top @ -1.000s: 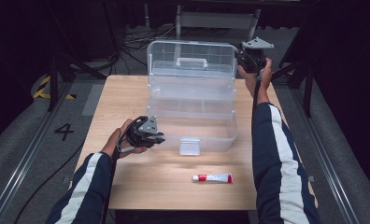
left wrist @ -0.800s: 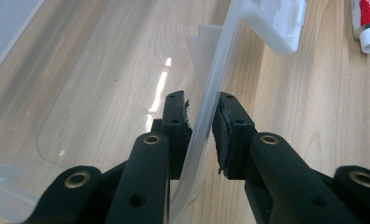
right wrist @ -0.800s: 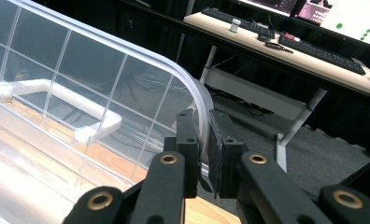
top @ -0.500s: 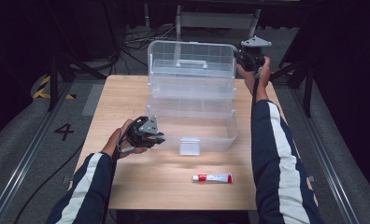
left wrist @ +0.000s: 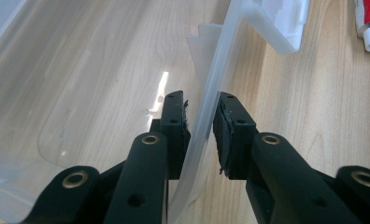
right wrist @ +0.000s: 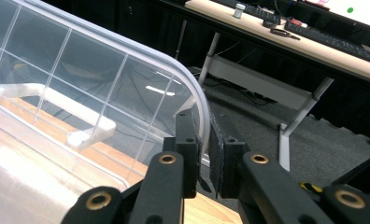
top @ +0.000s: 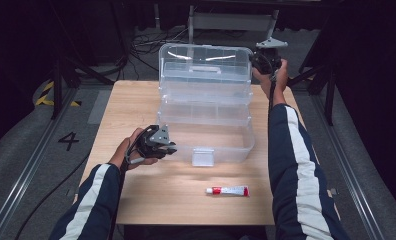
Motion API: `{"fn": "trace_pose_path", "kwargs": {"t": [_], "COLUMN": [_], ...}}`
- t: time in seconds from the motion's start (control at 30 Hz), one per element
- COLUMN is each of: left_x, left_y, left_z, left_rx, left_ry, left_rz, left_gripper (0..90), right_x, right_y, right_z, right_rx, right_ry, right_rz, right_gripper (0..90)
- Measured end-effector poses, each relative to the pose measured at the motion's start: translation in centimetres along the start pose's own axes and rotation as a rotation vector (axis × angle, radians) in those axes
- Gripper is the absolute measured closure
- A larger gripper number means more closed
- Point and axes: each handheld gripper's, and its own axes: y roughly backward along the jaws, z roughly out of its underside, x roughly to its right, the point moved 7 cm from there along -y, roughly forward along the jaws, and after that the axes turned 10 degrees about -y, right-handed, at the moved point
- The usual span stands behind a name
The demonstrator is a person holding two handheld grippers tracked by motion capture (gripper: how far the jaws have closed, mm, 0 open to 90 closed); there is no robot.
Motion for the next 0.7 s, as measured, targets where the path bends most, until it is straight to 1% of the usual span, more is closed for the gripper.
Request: {"fn": "trace_pose_path", "kwargs": {"t": [0.07, 0.37, 0.7], "left_x": [0.0, 0.0, 0.0], "left_y": [0.0, -0.1, -0.1], "left_z": [0.0, 0.0, 0.0], "left_rx": [0.000, -0.003, -0.008], "left_ry": [0.000, 0.003, 0.003], "left_rz": [0.000, -0.001, 0.002], "left_gripper": [74.9, 74.6, 74.6], "right_x": [0.0, 0.1, 0.2], "right_y": [-0.2, -0.6, -1.3], "right_z": [0.0, 0.1, 0.3], "right_rx": [-0.008, -0.017, -0.045], "right_ry": [0.007, -0.001, 0.000], "right_rz": [0.001, 0.004, 0.010], "right_gripper": [83.0, 82.9, 82.5]}}
